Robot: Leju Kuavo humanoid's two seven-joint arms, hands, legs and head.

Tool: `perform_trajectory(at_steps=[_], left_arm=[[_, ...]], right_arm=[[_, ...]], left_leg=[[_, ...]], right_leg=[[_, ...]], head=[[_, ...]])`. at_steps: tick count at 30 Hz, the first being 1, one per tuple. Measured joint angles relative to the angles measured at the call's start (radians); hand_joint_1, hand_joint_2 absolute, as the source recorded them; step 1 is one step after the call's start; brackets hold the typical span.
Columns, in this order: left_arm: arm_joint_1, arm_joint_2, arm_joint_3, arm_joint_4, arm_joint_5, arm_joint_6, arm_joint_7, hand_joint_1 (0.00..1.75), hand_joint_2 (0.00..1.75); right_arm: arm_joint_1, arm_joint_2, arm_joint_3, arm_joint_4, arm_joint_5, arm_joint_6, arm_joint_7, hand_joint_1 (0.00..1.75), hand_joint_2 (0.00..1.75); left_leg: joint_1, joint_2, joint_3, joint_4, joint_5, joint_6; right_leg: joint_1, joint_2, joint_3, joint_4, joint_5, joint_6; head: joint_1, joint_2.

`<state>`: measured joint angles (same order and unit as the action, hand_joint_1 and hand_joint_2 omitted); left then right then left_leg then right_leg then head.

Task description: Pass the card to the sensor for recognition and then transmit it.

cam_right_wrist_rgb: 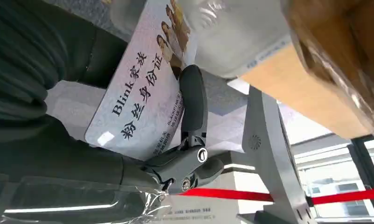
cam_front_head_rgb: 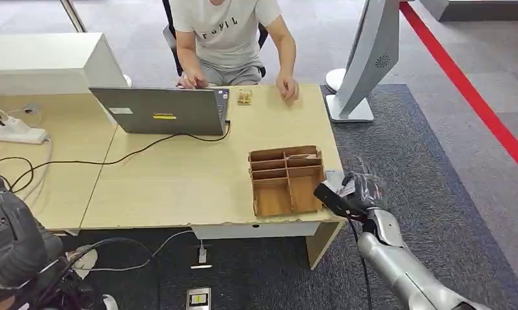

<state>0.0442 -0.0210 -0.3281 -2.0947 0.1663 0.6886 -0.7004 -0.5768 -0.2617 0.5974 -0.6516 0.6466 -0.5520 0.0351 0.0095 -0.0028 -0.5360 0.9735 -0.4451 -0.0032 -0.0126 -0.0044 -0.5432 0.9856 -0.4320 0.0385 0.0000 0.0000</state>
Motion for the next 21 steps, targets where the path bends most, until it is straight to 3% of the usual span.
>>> perform_trajectory(at_steps=[15,21], left_arm=[[-0.025,0.0,-0.002,0.003,0.021,0.0,0.0,0.0,1.75],[-0.034,-0.006,-0.003,0.013,0.033,-0.049,0.0,0.0,1.75]], right_arm=[[-0.154,-0.009,-0.009,-0.136,-0.03,0.059,0.011,1.75,1.75],[-0.231,-0.005,-0.004,-0.133,0.026,0.076,0.05,1.75,1.75]], left_leg=[[0.0,0.0,-0.001,0.0,0.0,0.0],[0.0,0.0,-0.001,0.0,0.0,0.0]], right_leg=[[0.0,0.0,-0.001,0.0,0.0,0.0],[0.0,0.0,-0.001,0.0,0.0,0.0]], head=[[0.0,0.0],[0.0,0.0]])
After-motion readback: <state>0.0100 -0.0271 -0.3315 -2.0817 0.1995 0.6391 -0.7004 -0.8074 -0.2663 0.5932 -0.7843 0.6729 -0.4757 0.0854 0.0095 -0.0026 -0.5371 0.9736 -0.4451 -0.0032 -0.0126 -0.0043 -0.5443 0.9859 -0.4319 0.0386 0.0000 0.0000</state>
